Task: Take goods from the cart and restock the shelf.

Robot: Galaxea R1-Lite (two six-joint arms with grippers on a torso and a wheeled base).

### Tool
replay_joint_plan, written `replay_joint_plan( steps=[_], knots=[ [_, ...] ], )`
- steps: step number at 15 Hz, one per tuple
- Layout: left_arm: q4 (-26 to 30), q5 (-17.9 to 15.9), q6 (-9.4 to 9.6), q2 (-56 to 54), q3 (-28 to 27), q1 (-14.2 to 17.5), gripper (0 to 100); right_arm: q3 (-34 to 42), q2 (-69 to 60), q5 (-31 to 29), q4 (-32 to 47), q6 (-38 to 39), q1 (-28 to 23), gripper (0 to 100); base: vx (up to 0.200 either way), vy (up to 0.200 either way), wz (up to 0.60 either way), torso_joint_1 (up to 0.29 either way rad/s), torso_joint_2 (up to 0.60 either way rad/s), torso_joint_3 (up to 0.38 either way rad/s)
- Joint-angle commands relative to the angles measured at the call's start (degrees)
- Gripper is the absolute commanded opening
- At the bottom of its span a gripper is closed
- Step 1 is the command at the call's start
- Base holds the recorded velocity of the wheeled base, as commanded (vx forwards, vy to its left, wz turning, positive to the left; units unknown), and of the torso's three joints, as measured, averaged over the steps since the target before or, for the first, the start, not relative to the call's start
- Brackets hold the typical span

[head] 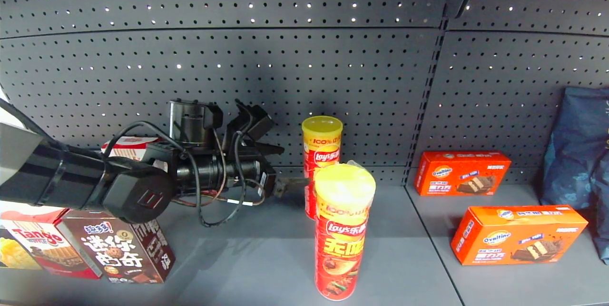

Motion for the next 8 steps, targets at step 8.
replay_joint_plan(
  steps=[8],
  knots=[
    [-0.03,11.29,-0.33,-4.81,10.24,-0.17,100,0.0,0.09,0.01,-0.01,0.02,0.0,100,0.0,0.0,0.0,0.0,0.0,0.0]
  ],
)
